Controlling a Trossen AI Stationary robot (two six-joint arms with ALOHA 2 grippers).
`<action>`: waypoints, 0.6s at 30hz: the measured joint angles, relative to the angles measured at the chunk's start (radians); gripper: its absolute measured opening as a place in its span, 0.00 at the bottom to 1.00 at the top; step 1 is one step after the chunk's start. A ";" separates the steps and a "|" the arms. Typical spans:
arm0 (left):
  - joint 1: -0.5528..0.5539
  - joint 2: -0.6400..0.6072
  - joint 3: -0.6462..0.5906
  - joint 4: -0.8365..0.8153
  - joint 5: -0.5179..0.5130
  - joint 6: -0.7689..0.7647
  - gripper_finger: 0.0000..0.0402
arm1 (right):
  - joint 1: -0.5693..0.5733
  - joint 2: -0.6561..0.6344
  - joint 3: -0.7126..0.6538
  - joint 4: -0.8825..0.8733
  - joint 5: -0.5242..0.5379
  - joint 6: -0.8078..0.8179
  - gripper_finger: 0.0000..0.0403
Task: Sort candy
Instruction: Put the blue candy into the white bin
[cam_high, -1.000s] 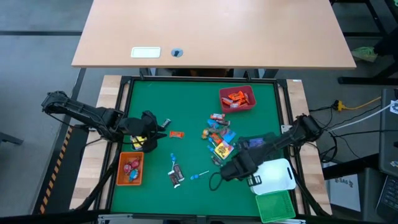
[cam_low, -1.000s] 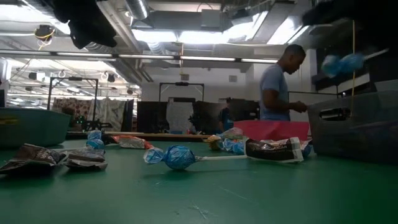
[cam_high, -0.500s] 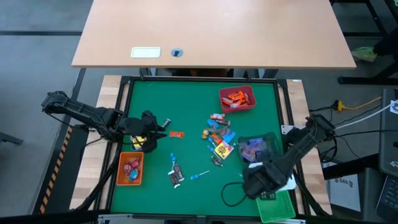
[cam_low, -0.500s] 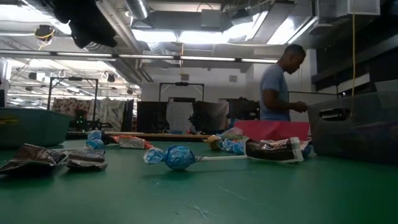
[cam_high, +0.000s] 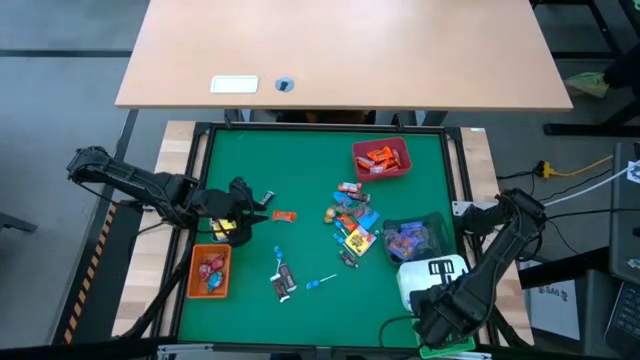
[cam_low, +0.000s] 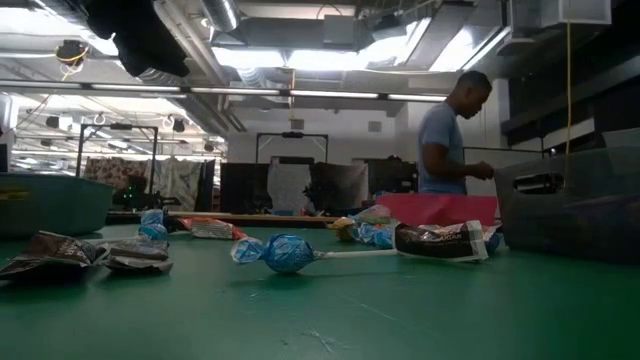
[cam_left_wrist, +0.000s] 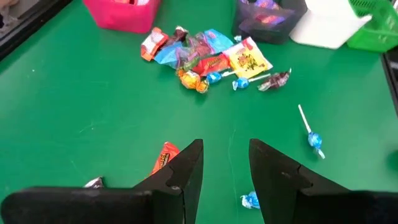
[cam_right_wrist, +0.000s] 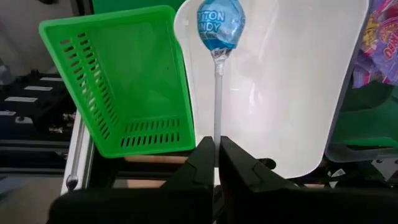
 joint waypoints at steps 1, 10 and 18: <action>-0.003 0.008 0.000 0.000 0.002 0.002 0.29 | -0.001 0.000 0.000 0.000 0.000 0.000 0.02; -0.048 0.140 -0.001 0.080 0.014 0.044 0.29 | -0.004 0.000 0.000 0.000 0.001 0.013 0.03; -0.081 0.224 -0.001 0.168 0.198 0.202 0.29 | -0.004 0.000 0.000 0.000 0.009 0.049 0.23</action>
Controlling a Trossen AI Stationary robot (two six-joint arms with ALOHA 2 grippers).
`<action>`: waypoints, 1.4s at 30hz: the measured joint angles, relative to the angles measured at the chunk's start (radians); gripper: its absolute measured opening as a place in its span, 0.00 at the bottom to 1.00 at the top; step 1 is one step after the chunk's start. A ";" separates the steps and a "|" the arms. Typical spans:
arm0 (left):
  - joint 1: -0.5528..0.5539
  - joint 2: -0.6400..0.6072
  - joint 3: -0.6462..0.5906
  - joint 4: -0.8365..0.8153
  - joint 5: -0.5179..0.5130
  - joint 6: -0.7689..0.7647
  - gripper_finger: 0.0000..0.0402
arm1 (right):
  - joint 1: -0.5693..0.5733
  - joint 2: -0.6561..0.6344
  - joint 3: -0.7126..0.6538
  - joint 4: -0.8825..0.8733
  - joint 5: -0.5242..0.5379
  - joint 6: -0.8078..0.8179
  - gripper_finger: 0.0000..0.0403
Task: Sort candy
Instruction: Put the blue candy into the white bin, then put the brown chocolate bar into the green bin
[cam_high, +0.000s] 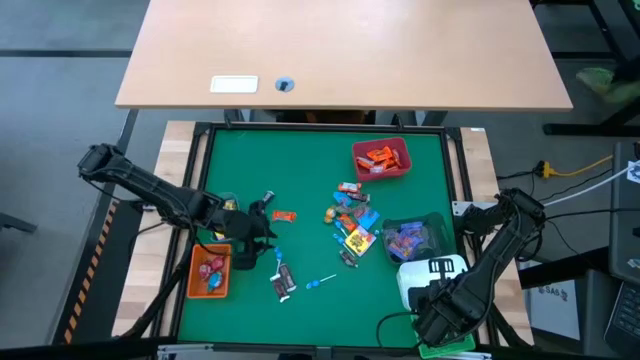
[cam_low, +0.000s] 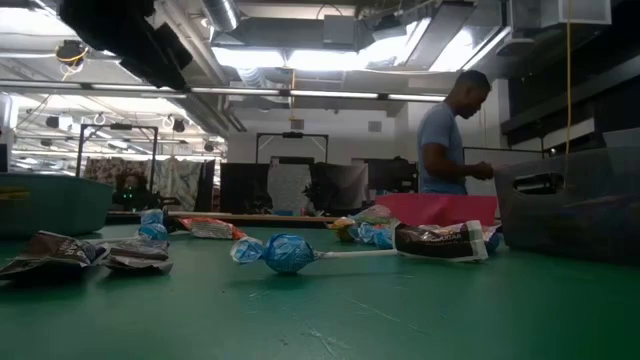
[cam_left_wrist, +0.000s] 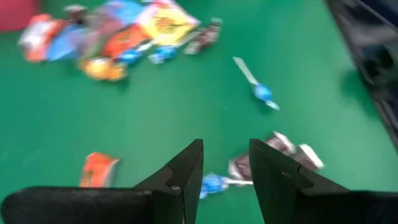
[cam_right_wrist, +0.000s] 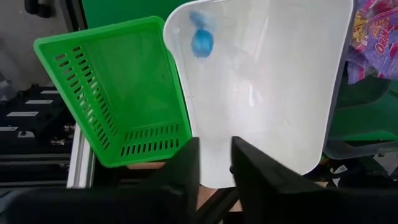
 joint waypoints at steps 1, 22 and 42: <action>-0.006 0.010 0.000 0.015 0.019 0.028 0.29 | 0.000 0.000 0.000 0.000 0.000 0.000 0.27; -0.088 0.264 0.000 0.190 0.227 0.273 0.29 | -0.030 0.000 0.000 0.000 0.112 0.001 0.47; -0.139 0.508 0.000 0.294 0.215 0.509 0.29 | -0.127 0.000 0.000 0.053 0.116 -0.010 0.47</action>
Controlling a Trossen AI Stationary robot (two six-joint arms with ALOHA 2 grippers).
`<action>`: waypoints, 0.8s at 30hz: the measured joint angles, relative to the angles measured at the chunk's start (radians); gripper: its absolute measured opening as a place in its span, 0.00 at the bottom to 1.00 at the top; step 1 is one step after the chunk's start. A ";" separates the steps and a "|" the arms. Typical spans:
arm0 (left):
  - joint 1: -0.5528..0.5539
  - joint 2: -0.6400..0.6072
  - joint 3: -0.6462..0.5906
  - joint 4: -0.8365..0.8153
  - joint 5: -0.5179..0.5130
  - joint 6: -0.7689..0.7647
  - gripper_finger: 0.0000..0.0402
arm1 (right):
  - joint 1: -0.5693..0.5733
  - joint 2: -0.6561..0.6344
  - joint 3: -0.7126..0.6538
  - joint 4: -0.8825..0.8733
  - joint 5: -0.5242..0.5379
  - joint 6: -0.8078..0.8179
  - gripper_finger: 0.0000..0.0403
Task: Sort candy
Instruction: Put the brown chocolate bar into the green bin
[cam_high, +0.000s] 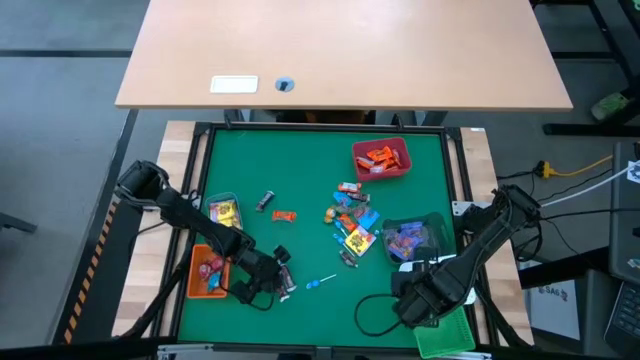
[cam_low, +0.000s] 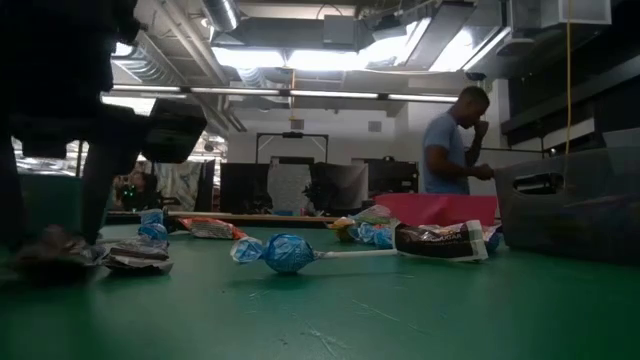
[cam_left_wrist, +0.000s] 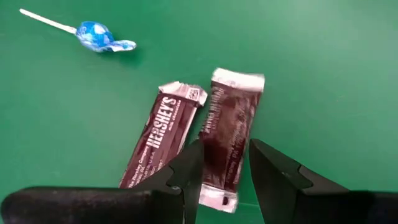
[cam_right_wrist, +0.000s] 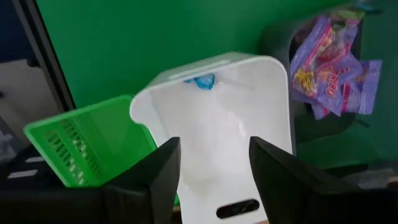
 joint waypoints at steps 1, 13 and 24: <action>0.000 0.004 0.000 0.001 -0.001 0.006 0.29 | -0.003 0.000 0.000 0.011 0.000 0.000 0.47; -0.001 0.049 0.004 0.017 -0.052 0.007 0.28 | -0.006 0.000 0.000 0.147 0.070 -0.001 0.47; 0.001 0.037 0.001 0.028 -0.048 -0.062 0.11 | -0.006 0.000 0.000 0.264 0.203 -0.007 0.47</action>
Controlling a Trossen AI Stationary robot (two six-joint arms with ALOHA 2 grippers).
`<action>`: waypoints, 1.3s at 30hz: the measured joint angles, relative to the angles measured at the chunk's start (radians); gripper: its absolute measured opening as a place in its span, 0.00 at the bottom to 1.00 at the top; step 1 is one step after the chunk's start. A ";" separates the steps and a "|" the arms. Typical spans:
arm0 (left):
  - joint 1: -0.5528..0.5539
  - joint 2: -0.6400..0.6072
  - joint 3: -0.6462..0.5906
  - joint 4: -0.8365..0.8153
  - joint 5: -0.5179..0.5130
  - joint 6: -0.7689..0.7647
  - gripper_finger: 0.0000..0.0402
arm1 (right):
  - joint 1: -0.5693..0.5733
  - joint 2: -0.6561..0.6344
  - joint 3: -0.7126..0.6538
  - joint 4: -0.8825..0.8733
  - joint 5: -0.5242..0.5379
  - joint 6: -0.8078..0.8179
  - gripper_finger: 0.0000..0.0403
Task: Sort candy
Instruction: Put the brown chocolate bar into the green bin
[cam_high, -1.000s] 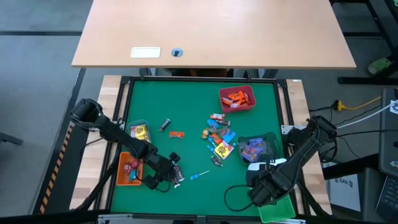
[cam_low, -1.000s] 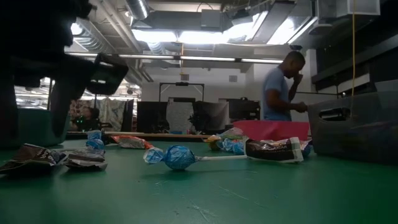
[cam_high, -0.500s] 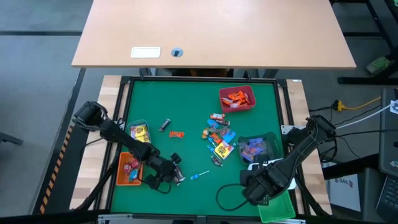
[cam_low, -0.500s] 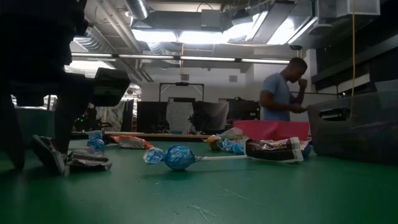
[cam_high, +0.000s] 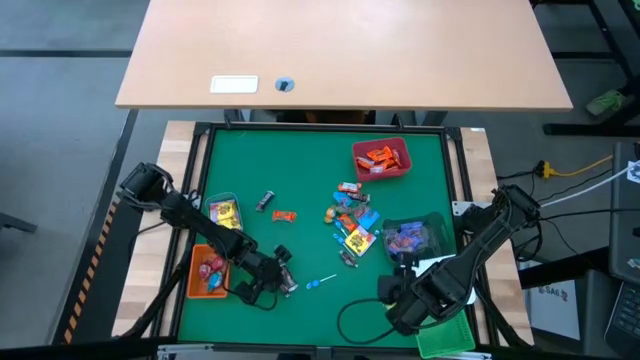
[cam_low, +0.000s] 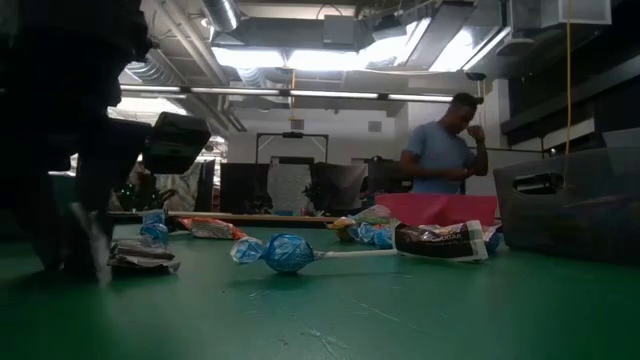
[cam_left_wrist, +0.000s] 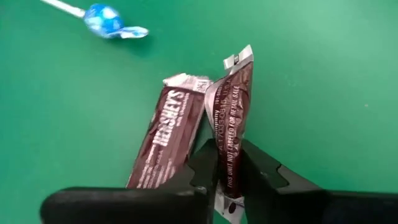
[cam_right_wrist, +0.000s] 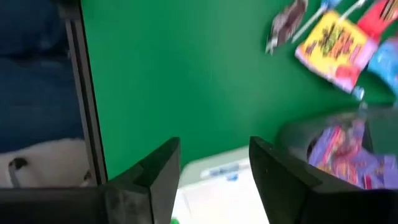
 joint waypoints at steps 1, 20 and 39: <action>0.000 -0.005 -0.001 0.000 -0.006 -0.018 0.10 | 0.000 0.000 0.000 0.015 0.018 -0.013 0.47; 0.043 -0.082 -0.001 0.267 -0.184 -0.071 0.08 | -0.211 0.000 0.000 0.327 0.226 -0.296 0.47; 0.202 -0.082 0.000 0.651 -0.307 0.052 0.08 | -0.314 0.000 0.000 0.475 0.147 -0.596 0.47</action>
